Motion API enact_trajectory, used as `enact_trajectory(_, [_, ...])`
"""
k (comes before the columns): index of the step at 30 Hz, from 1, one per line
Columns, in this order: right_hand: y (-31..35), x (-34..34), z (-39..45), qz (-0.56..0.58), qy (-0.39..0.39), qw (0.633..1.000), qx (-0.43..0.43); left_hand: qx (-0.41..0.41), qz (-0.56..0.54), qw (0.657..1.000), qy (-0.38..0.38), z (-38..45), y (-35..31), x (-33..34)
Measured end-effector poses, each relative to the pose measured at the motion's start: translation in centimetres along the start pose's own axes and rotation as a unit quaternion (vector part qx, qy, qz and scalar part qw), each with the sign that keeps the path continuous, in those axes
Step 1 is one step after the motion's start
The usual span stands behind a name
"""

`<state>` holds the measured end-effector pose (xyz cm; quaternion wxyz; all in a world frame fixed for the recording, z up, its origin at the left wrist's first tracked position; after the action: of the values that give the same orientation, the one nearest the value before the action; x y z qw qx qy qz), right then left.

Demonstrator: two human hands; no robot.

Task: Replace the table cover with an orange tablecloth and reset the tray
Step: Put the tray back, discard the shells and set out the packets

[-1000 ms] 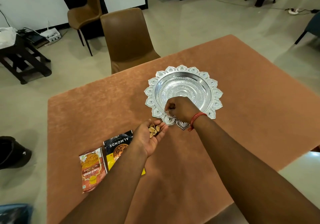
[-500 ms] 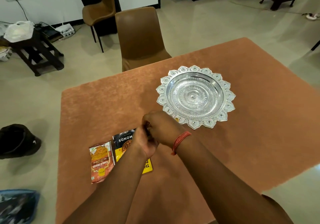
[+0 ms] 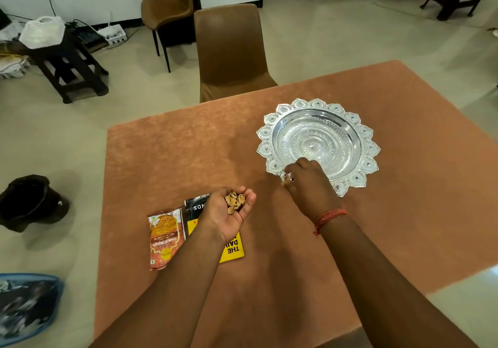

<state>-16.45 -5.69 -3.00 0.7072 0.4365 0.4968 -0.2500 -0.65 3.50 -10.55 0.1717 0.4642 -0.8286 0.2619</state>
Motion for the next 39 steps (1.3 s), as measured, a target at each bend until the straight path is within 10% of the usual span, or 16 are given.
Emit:
enact_trajectory(14, [1.1,0.1,0.1,0.044,-0.034,0.998,0.008,-0.004,-0.015,1.000,-0.026,-0.4,0.2,-2.3])
enact_trajectory(20, [12.9,1.8,-0.1,0.203,-0.011,0.977,-0.066,-0.001,-0.026,0.999,-0.021,-1.1,0.1,-4.6])
enact_trajectory(26, [24.9,6.0,-1.2,0.069,0.007,0.975,-0.209,0.000,-0.065,0.997,0.046,-4.9,-2.8,-9.3])
enact_trajectory(31, [33.7,9.5,-3.0,0.221,-0.044,0.960,-0.168,0.055,-0.091,0.994,0.008,-11.1,-8.2,-18.7])
enact_trajectory(35, [42.1,17.2,-5.6,0.446,0.021,0.894,0.036,0.089,-0.144,0.985,-0.031,-16.4,-12.8,-29.6])
enact_trajectory(39, [54.9,25.2,-10.0,0.647,0.071,0.733,0.201,0.134,-0.193,0.969,-0.069,-21.6,-17.5,-42.3])
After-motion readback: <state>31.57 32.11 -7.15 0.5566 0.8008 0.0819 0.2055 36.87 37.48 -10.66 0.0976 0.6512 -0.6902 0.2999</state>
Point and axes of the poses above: each hand's wrist, its own z-axis towards the middle knuckle, its own x-axis out of the palm, y = z × x, the point moved 10 cm from there along z, towards the middle knuckle, and after that the axes turned 8 degrees about -x, right-handed, at the moved point
